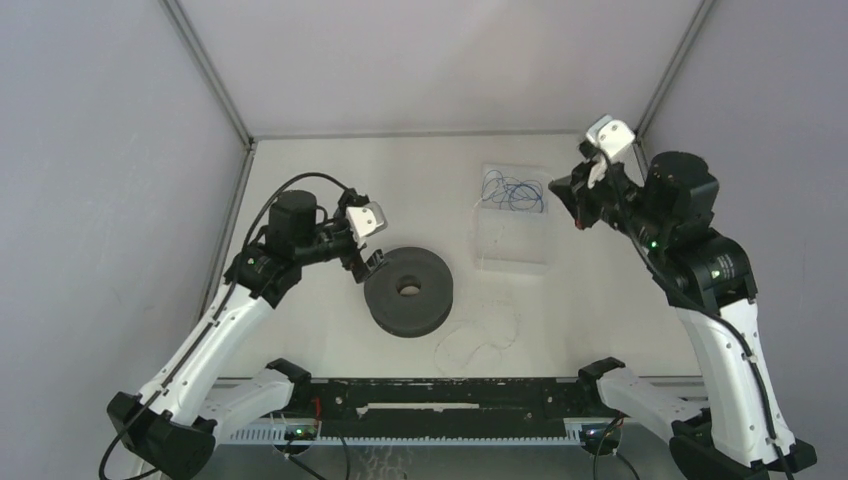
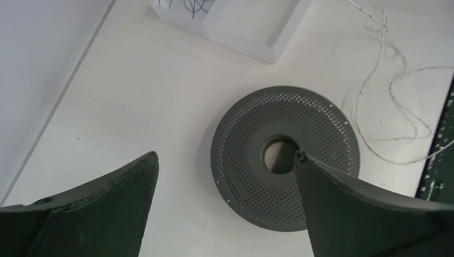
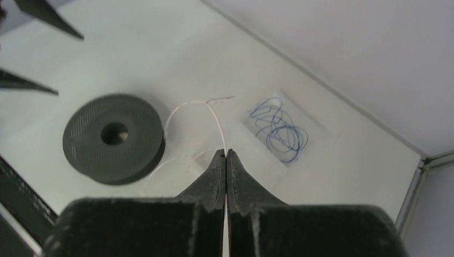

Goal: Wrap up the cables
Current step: Place the cable at the center of the board, then move the storage box to the center of the board.

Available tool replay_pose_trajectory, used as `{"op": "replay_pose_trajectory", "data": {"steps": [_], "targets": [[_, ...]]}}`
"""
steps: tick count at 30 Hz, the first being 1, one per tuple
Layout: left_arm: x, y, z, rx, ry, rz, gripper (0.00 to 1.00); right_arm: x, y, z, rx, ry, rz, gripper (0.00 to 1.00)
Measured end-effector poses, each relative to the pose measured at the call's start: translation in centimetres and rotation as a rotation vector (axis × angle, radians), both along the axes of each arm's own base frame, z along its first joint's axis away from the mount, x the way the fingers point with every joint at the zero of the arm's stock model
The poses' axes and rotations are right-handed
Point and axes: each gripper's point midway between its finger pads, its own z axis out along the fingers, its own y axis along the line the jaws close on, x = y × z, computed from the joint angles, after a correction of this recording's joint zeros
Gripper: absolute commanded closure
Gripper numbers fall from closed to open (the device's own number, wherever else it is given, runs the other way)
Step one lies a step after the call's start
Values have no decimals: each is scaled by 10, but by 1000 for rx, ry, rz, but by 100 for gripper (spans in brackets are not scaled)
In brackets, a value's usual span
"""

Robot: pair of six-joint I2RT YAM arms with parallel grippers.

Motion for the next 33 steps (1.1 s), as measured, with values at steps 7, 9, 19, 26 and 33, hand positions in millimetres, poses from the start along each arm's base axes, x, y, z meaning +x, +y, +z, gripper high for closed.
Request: {"op": "replay_pose_trajectory", "data": {"steps": [7, 9, 19, 26, 33], "targets": [[6, 11, -31, 128, 4, 29, 0, -27, 31, -144, -275, 259, 232, 100], [7, 14, -38, 152, 9, 37, 0, -38, 37, -199, -369, 376, 305, 100], [13, 21, -43, 196, -9, 66, 0, -66, 17, -294, -556, 611, 384, 28], [9, 19, -50, 220, -22, 51, 0, -33, -15, -275, -413, 609, 208, 7], [8, 22, -52, 224, -25, 60, 0, 48, -57, -234, -168, 569, -147, 14]]}}
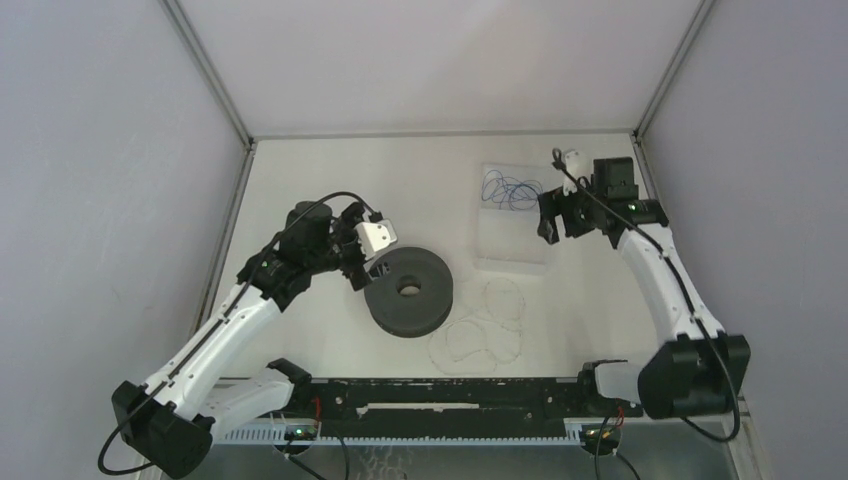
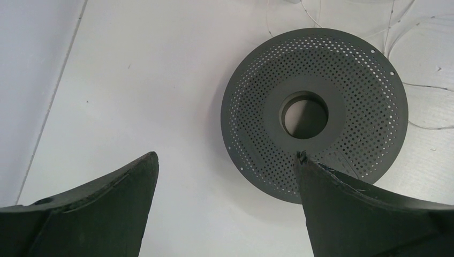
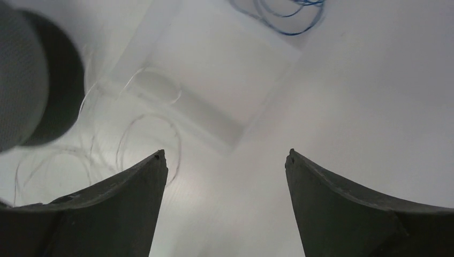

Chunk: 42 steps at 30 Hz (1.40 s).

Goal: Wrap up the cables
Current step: Move the storage box to the center of the board.

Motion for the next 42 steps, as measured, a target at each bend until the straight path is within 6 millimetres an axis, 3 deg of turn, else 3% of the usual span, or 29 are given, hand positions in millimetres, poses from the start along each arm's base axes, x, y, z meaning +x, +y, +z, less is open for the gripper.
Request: {"op": "replay_pose_trajectory", "data": {"steps": [3, 6, 11, 15, 20, 26, 30, 36, 39, 42], "targets": [[1, 0, 1, -2, -5, 6, 0, 37, -12, -14, 4, 30, -119, 21], [2, 0, 2, -8, -5, 11, 0, 64, -15, -44, 1, 111, -194, 27], [4, -2, 4, -25, -8, 20, 0, 80, -16, -94, -17, 243, -266, 39], [3, -2, 1, -34, -7, 25, 0, 82, -19, -119, -53, 299, -310, 55], [2, -2, 1, -60, -13, 39, 0, 95, -31, -132, -52, 326, -362, 72], [2, -2, -5, -77, 4, 63, 0, 131, -68, -123, -32, 282, -465, 83], [2, -3, -9, -82, 23, 72, 0, 158, -99, -113, -27, 237, -533, 79], [5, -3, -14, -85, 51, 95, 0, 179, -140, -98, -19, 185, -616, 46], [9, -1, -19, -81, 51, 126, 0, 171, -144, -87, 3, 173, -611, 36], [13, 5, -30, -59, 60, 165, 0, 146, -119, -62, 64, 150, -513, 35]]}}
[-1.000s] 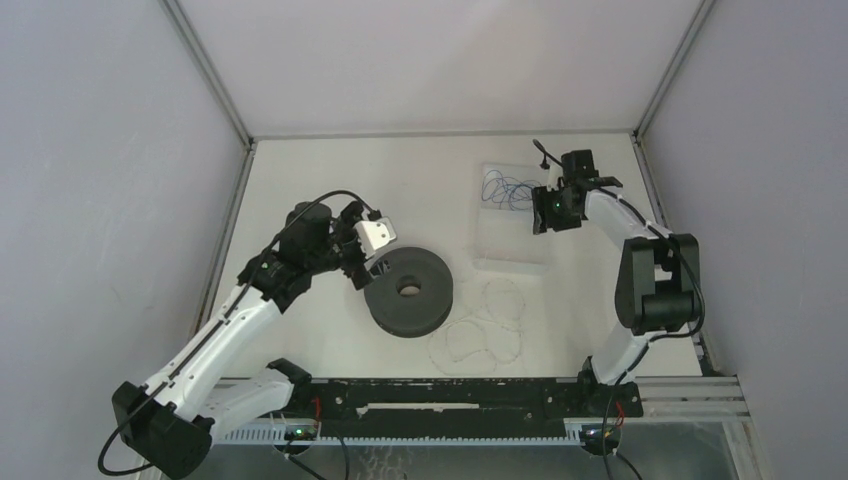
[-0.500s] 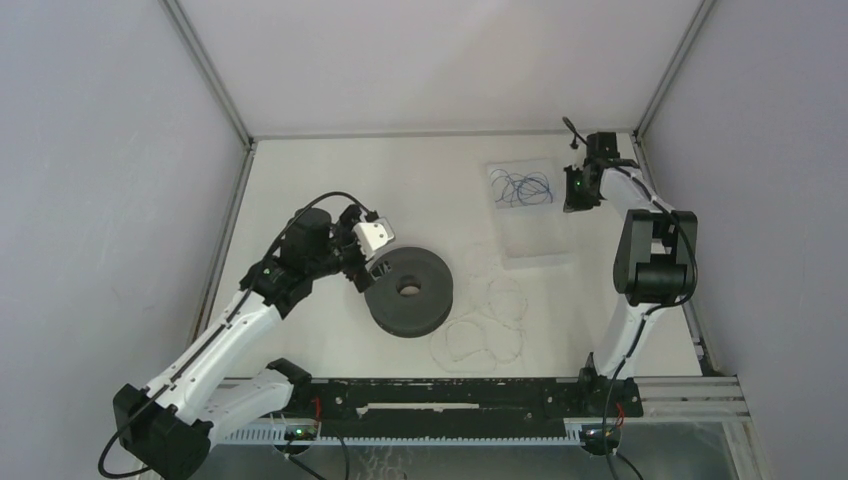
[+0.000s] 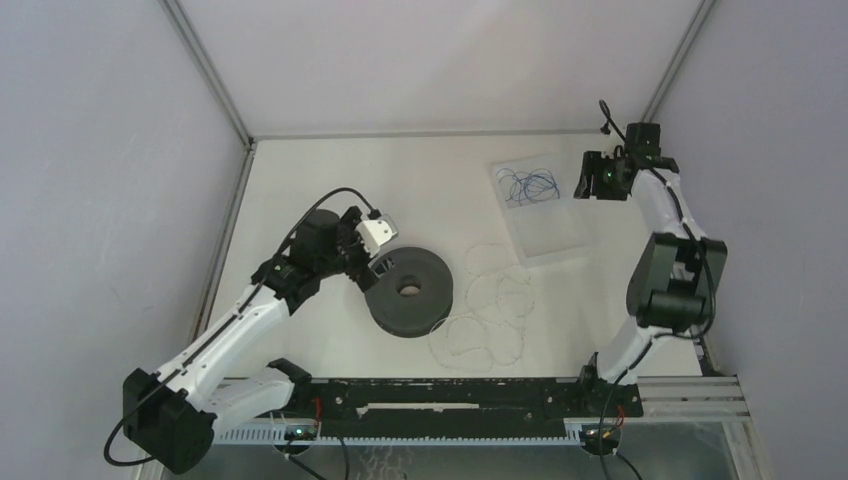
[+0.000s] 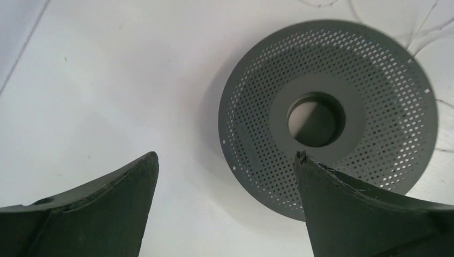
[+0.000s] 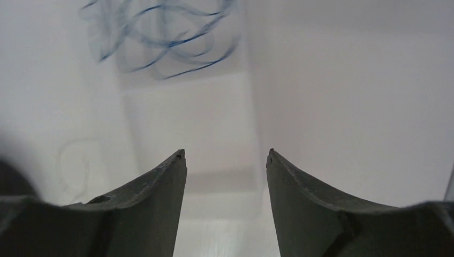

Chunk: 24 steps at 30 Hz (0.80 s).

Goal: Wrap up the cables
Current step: Move the storage box to the center of the board, then pick up the cable reel from the center of the board.

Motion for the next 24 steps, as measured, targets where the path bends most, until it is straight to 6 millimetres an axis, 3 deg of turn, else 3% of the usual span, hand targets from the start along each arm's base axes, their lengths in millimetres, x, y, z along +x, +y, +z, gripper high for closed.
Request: {"op": "replay_pose_trajectory", "data": {"steps": [4, 7, 9, 11, 13, 15, 17, 24], "targets": [[5, 6, -21, 52, 49, 39, 0, -42, 65, 50, 51, -112, 241, 34], [4, 9, -36, 83, 97, 53, 0, -80, 133, 65, 70, -169, 481, 34], [2, 11, -40, 90, 106, 54, 0, -110, 177, 57, 86, -152, 636, 34], [0, 12, -43, 94, 112, 55, 0, -139, 216, 37, 94, -97, 770, 35], [-1, 14, -47, 100, 120, 57, 0, -161, 240, 13, 88, -27, 850, 35], [-3, 16, -50, 106, 126, 61, 0, -176, 252, -10, 72, 43, 881, 36], [-2, 19, -52, 108, 133, 73, 0, -176, 255, -24, 56, 78, 873, 36], [9, 22, -70, 86, 202, 159, 0, -161, 245, -29, 9, 65, 814, 36]]}}
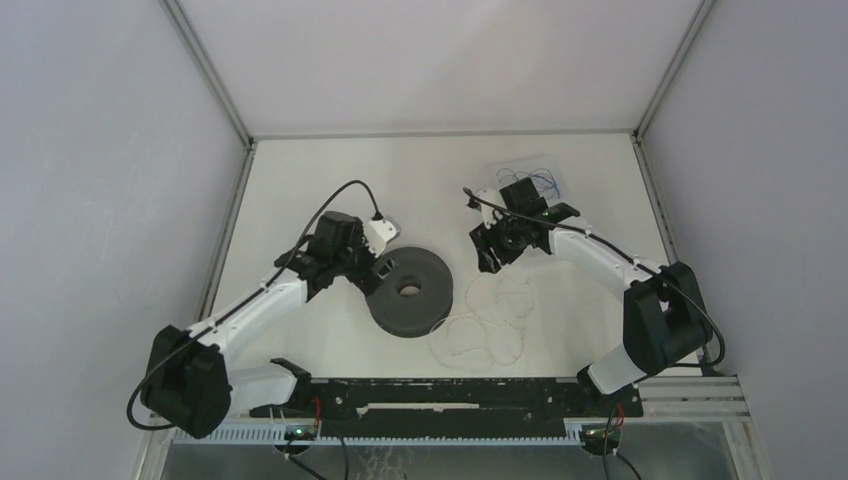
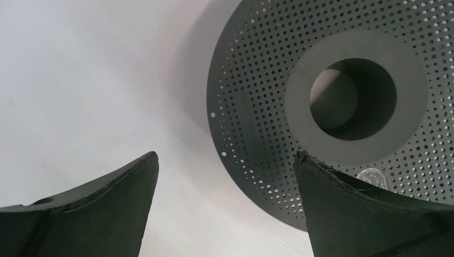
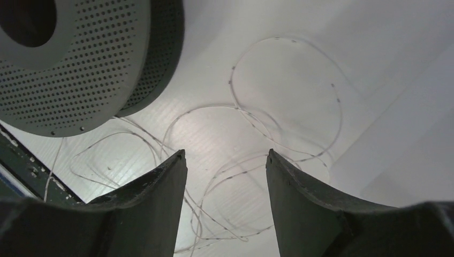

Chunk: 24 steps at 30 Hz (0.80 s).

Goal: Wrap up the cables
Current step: Pick up the cable reel from the center of the board.

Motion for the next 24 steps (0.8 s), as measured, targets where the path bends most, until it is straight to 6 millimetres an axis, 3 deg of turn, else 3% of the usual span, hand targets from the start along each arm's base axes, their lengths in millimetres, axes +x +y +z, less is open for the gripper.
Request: {"op": "replay_pose_trajectory", "data": {"steps": [4, 10, 15, 20, 24], "targets": [[2, -5, -20, -9, 72, 41, 0, 10, -15, -1, -31, -14, -67, 36], [13, -13, -20, -36, 50, 74, 0, 25, -42, -3, -61, -15, -187, 36], [6, -29, -19, -36, 44, 27, 0, 30, -52, -3, -55, -8, -230, 37], [-12, -53, 7, -87, -25, -99, 0, 23, -53, -8, -52, 6, -223, 37], [-39, -74, 32, -122, -94, -288, 0, 24, -55, 2, -31, -22, -224, 37]]}}
